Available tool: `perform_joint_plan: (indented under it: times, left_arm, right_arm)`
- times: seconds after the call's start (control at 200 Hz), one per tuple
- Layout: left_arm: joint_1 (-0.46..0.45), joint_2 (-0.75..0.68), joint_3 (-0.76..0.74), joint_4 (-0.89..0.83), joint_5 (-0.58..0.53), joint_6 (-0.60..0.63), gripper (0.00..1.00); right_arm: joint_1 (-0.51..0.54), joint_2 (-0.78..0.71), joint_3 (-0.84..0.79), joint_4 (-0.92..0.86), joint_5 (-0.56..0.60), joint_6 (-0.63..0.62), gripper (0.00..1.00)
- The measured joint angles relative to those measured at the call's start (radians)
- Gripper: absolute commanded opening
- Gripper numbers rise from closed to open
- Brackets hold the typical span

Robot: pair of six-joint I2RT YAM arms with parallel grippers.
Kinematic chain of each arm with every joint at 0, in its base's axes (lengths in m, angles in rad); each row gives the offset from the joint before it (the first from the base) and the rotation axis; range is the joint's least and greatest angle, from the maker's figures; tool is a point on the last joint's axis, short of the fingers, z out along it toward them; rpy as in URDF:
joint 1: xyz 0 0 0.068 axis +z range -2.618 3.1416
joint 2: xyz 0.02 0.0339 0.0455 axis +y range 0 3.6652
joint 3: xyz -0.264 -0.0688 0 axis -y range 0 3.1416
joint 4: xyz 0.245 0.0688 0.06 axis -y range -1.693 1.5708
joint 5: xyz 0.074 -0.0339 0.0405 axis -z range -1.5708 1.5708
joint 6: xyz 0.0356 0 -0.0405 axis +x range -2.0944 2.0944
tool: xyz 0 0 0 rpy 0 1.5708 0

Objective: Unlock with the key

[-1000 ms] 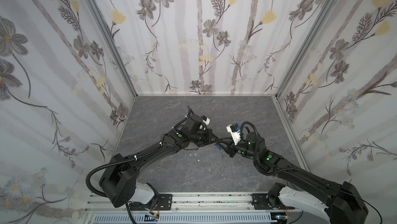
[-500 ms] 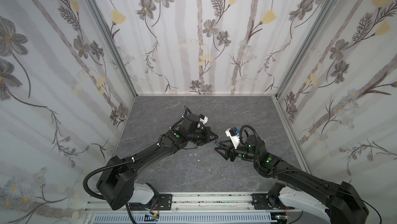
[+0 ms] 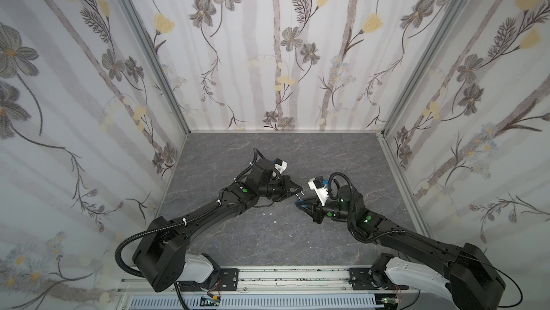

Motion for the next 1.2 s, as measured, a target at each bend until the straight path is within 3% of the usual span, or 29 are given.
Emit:
perform_joint_plan:
  times: [0.085, 0.2, 0.49, 0.759, 1.204]
  left_arm:
    - [0.011, -0.022, -0.024, 0.006, -0.017, -0.003, 0.52]
    - [0.034, -0.066, -0.058, 0.005, -0.064, -0.004, 0.64]
    - [0.109, -0.229, -0.185, -0.049, -0.225, -0.023, 0.64]
    - [0.123, -0.28, -0.242, -0.073, -0.262, -0.048, 0.64]
    - [0.13, -0.289, -0.258, -0.076, -0.264, -0.053, 0.64]
  right_arm:
    - [0.0, 0.016, 0.0, 0.005, 0.0, 0.01, 0.0]
    - [-0.001, 0.053, 0.001, 0.005, 0.002, 0.02, 0.0]
    - [-0.026, 0.26, 0.09, -0.012, 0.053, 0.037, 0.0]
    - [-0.035, 0.517, 0.228, -0.025, 0.093, 0.111, 0.0]
    - [-0.035, 0.753, 0.313, -0.031, -0.032, 0.292, 0.0]
